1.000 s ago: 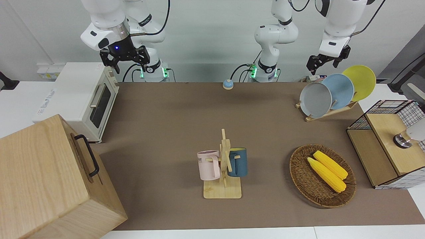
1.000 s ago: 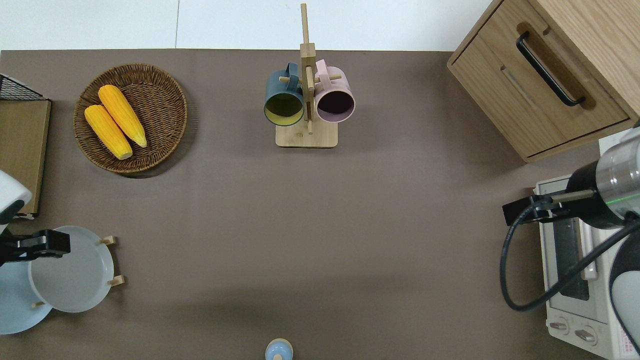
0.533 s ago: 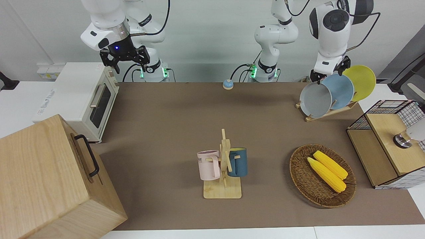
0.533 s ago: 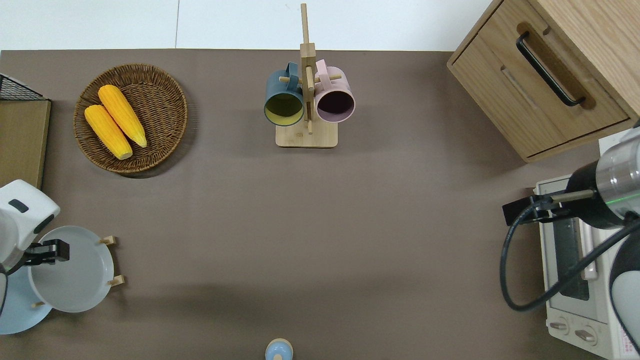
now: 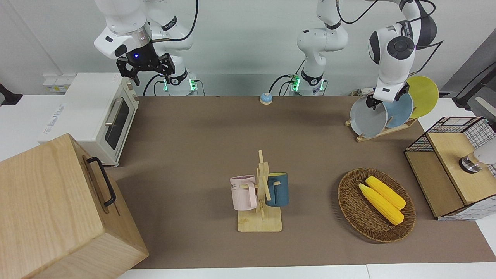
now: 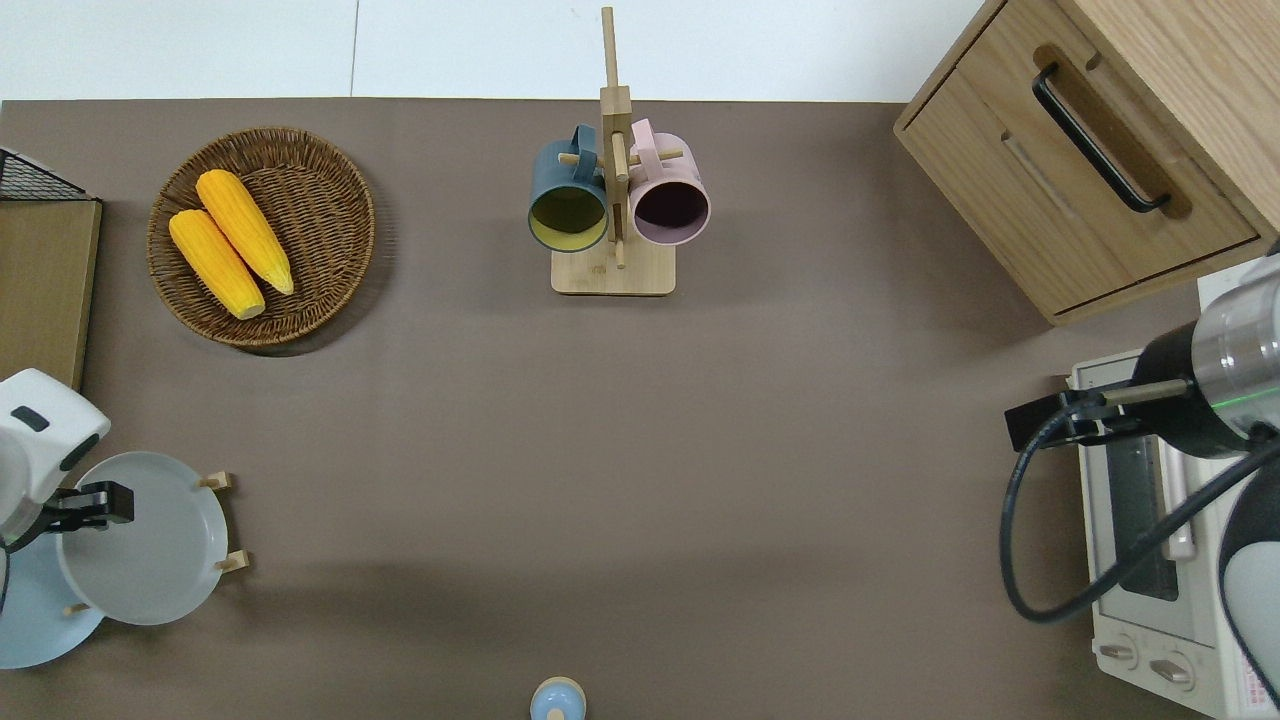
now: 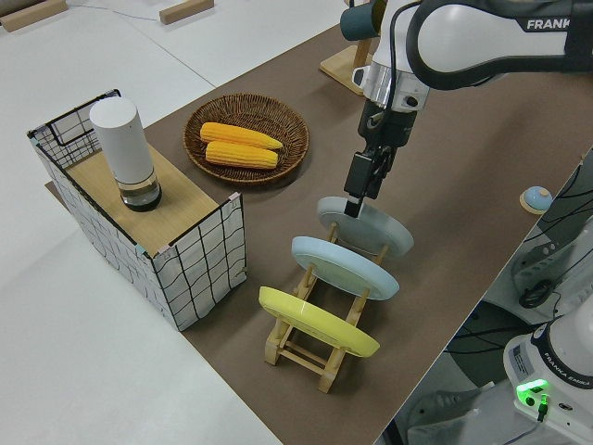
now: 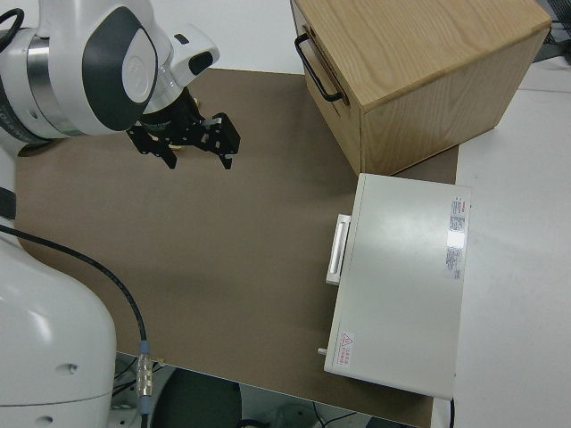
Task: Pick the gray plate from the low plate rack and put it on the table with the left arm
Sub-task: 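Close the left gripper on the gray plate rim and lift it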
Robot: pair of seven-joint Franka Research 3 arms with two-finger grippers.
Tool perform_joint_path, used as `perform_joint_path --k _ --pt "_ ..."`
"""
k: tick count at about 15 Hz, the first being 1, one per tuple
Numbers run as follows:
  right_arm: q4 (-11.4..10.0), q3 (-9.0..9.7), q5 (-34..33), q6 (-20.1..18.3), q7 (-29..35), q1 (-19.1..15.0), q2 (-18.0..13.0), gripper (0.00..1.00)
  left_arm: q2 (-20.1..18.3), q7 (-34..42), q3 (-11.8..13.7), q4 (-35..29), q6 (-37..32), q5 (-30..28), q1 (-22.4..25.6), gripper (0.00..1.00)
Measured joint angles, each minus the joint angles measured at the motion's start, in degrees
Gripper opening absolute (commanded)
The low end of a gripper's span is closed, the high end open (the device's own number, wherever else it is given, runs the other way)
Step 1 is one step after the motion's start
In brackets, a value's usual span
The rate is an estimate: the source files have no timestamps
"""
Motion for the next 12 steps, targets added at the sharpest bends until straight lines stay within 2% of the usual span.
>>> perform_joint_path --k 2,3,9,10,12 --pt "0.0 0.0 0.0 0.0 0.0 0.0 0.0 0.987 0.61 -0.16 0.25 -1.66 1.48 0.0 0.02 0.46" --pt "0.0 0.0 0.0 0.0 0.0 0.0 0.0 0.99 0.79 -0.21 0.33 -2.02 1.73 0.0 0.02 0.44" --pt "0.0 0.0 0.0 0.0 0.0 0.0 0.0 0.99 0.47 -0.25 0.44 -2.07 1.75 0.0 0.03 0.44" --pt "0.0 0.0 0.0 0.0 0.0 0.0 0.0 0.99 0.35 -0.25 0.44 -2.02 1.75 0.0 0.03 0.41" --pt "0.0 0.0 0.0 0.0 0.0 0.0 0.0 0.99 0.15 -0.25 0.44 -1.93 1.75 0.0 0.03 0.13"
